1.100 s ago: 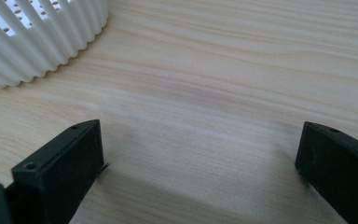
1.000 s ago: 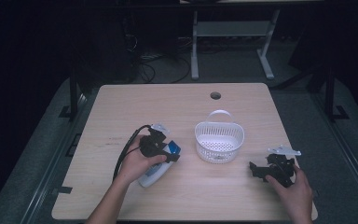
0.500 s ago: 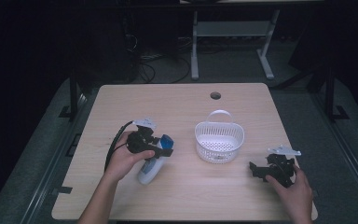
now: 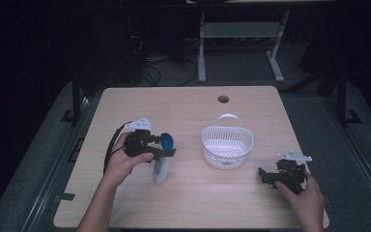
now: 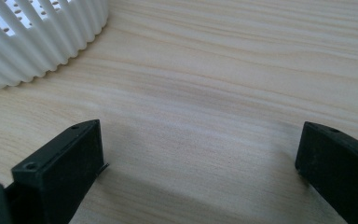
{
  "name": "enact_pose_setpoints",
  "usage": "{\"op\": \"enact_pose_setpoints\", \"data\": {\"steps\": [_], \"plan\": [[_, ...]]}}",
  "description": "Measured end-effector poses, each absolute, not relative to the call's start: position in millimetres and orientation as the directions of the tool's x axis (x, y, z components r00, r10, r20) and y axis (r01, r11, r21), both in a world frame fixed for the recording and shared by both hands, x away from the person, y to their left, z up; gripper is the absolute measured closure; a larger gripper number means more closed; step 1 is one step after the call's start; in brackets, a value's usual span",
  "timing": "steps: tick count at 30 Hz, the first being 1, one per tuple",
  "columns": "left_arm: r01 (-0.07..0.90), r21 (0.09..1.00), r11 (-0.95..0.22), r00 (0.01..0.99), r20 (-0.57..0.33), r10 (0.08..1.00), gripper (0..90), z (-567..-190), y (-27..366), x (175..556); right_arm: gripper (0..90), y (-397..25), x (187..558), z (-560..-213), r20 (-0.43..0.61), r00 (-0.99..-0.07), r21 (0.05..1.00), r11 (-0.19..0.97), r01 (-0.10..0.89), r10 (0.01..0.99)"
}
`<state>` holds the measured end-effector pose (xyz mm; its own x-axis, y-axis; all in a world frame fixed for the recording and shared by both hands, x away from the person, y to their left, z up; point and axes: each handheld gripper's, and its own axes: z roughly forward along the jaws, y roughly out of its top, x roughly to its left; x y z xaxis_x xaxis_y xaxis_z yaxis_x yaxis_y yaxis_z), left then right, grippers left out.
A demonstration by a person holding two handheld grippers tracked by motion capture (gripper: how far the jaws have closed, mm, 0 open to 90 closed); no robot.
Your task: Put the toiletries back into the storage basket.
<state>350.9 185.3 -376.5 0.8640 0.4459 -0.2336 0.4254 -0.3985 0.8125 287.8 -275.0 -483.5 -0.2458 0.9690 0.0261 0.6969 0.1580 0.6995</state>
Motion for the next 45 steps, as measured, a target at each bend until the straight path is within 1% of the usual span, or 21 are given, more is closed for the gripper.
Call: {"op": "enact_pose_setpoints", "data": {"steps": [21, 25, 32, 45], "plan": [[0.380, 0.864, -0.331, 0.882, -0.230, 0.412, 37.7, -372.4, 191.6, 351.3, 0.4, -275.0, 287.8, -483.5, 0.026, -0.246, 0.700, 0.158, 0.697, 0.969], [0.369, 0.875, -0.313, 0.889, -0.233, 0.395, 37.8, -366.1, 190.7, 351.2, 0.4, -275.0, 287.8, -483.5, 0.027, -0.245, 0.700, 0.157, 0.697, 0.969], [0.343, 0.881, -0.326, 0.901, -0.210, 0.380, 37.8, -356.2, 184.7, 352.2, 0.4, -275.1, 287.8, -483.5, 0.027, -0.247, 0.700, 0.159, 0.697, 0.969], [0.306, 0.901, -0.308, 0.917, -0.193, 0.348, 37.8, -337.4, 173.3, 359.3, 0.4, -275.1, 287.7, -483.4, 0.026, -0.246, 0.700, 0.158, 0.697, 0.969]]}}
